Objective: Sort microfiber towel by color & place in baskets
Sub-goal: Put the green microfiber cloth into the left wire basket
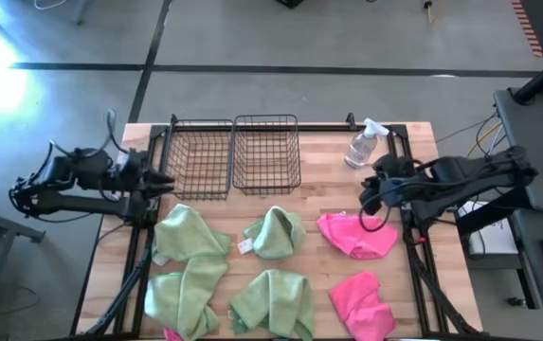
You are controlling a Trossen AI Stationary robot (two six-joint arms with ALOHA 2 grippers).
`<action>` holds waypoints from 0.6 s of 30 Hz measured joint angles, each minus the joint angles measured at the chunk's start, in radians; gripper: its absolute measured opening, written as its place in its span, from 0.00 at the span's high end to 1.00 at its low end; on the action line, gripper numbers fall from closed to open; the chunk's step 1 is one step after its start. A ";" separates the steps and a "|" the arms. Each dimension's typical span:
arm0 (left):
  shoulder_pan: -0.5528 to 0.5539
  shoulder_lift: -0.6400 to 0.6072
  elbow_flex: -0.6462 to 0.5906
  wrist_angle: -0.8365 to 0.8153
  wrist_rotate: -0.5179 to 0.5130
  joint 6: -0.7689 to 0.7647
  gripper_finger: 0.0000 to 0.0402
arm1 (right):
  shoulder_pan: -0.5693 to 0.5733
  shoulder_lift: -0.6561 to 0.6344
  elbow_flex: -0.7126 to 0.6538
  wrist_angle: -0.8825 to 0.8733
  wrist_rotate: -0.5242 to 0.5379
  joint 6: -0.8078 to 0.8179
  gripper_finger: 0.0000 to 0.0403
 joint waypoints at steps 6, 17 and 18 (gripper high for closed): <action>0.000 -0.020 -0.103 0.016 0.064 -0.077 0.71 | 0.000 0.080 0.014 0.003 -0.002 -0.001 0.83; 0.000 -0.037 -0.235 0.014 0.243 -0.241 0.71 | -0.002 0.133 0.016 0.001 -0.030 0.009 0.83; 0.000 -0.037 -0.241 0.015 0.253 -0.245 0.71 | -0.002 0.134 0.016 0.001 -0.029 0.010 0.83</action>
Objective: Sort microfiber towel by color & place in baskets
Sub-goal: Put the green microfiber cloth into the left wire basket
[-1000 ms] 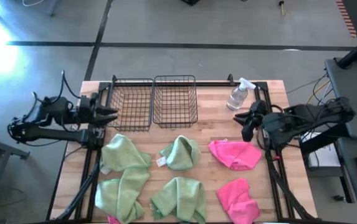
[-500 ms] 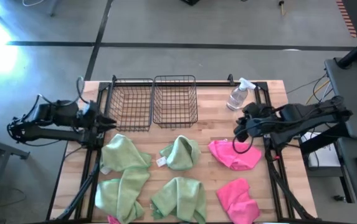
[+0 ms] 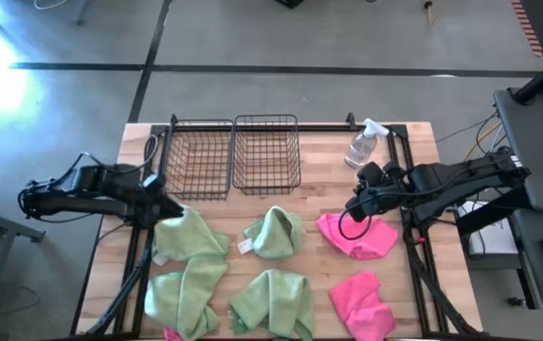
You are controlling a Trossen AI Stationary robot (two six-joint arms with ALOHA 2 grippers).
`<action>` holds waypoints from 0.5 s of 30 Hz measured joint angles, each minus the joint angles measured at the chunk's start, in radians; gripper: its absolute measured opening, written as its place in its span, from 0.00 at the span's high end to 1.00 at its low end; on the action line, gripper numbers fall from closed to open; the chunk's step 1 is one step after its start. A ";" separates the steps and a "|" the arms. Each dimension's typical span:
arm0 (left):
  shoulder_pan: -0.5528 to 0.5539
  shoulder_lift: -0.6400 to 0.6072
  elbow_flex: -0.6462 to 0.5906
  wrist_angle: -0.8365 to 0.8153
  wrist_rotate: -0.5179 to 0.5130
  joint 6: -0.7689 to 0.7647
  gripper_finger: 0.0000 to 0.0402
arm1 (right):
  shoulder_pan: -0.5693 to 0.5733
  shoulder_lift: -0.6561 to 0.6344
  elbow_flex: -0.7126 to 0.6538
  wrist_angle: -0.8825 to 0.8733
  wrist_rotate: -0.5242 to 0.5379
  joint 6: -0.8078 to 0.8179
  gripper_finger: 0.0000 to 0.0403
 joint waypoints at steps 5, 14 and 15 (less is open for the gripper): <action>0.000 -0.003 -0.016 -0.005 0.053 -0.008 0.71 | 0.000 -0.002 0.000 0.000 0.000 0.000 0.83; 0.000 0.010 -0.029 -0.108 0.011 -0.087 0.71 | 0.000 0.017 0.000 0.001 0.000 -0.001 0.83; 0.000 0.012 -0.032 -0.102 0.011 -0.086 0.71 | 0.000 0.019 0.000 0.001 0.000 -0.001 0.83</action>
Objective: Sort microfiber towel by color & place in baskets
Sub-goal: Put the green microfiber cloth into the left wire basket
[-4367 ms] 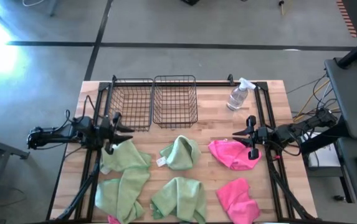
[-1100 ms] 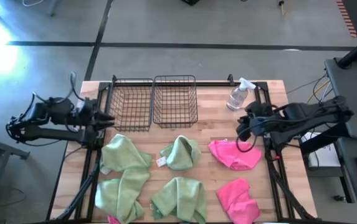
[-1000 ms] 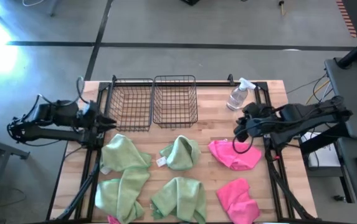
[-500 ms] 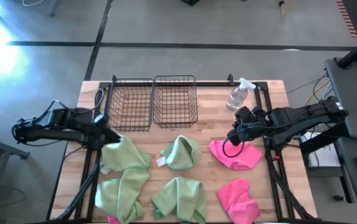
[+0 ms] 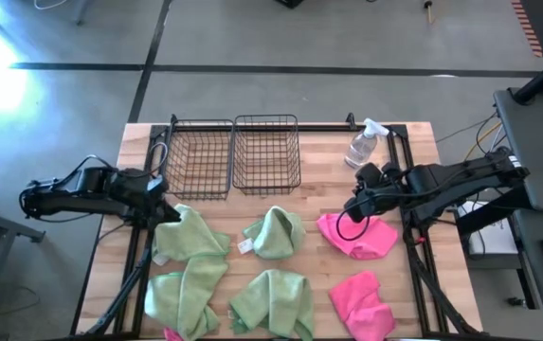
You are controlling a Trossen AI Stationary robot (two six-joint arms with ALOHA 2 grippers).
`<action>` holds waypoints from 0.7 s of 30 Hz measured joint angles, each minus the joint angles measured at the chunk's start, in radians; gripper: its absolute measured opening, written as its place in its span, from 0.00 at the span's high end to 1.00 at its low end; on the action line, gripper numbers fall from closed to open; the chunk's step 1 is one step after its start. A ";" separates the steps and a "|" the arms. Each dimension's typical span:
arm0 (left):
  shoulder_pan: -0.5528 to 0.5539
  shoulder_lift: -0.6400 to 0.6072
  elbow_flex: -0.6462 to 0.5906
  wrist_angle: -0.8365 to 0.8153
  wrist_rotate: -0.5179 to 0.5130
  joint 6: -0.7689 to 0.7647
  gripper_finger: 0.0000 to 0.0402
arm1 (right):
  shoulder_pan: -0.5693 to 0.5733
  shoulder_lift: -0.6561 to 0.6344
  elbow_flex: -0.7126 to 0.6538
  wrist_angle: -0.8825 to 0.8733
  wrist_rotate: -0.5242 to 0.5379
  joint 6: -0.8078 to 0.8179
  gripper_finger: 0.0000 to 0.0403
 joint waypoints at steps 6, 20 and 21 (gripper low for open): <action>0.000 0.002 -0.026 0.082 0.050 0.044 0.71 | 0.000 0.005 0.000 0.000 0.000 -0.002 0.83; 0.000 0.062 -0.154 0.104 -0.079 0.009 0.71 | 0.000 0.005 0.000 0.000 0.000 -0.019 0.83; 0.000 0.070 -0.151 0.103 -0.079 0.008 0.71 | 0.000 0.005 0.000 0.000 0.000 -0.023 0.83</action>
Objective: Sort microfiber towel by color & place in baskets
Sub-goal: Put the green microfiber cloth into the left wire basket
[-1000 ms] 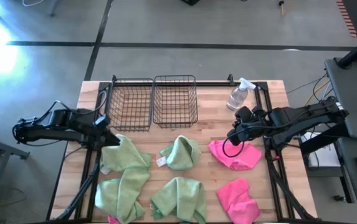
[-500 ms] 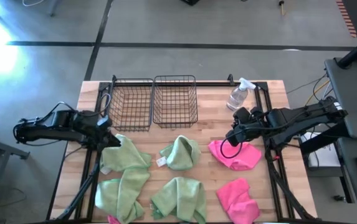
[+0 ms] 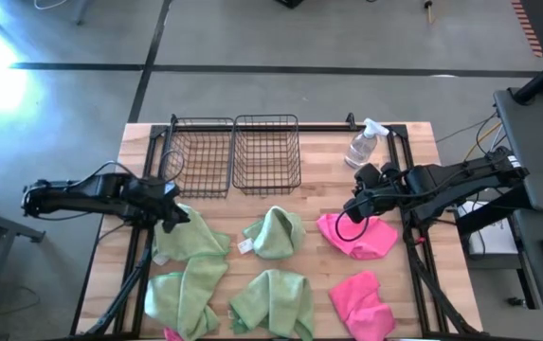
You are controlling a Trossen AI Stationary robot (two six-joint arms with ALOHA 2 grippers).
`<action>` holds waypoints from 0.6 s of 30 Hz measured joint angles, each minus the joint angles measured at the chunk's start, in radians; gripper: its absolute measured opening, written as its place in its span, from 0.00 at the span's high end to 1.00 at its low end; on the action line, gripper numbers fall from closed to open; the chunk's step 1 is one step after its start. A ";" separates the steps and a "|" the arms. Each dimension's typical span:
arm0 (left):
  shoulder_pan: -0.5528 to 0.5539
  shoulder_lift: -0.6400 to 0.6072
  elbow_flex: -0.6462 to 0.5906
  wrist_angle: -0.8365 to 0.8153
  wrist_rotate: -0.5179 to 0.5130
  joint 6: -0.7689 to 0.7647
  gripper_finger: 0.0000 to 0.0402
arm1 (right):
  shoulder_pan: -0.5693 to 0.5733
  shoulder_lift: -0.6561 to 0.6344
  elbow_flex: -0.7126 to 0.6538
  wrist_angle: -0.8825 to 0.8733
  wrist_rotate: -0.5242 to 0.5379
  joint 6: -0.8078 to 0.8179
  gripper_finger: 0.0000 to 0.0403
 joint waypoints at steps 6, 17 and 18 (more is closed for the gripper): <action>0.000 0.053 0.039 -0.040 0.015 0.001 0.71 | 0.000 0.000 0.000 0.000 0.000 -0.004 0.83; -0.003 0.117 0.161 -0.129 0.136 0.009 0.71 | 0.000 0.000 0.000 0.000 0.000 -0.007 0.83; -0.003 0.124 0.172 -0.167 0.134 0.009 0.71 | 0.000 0.000 0.000 0.000 0.000 -0.007 0.83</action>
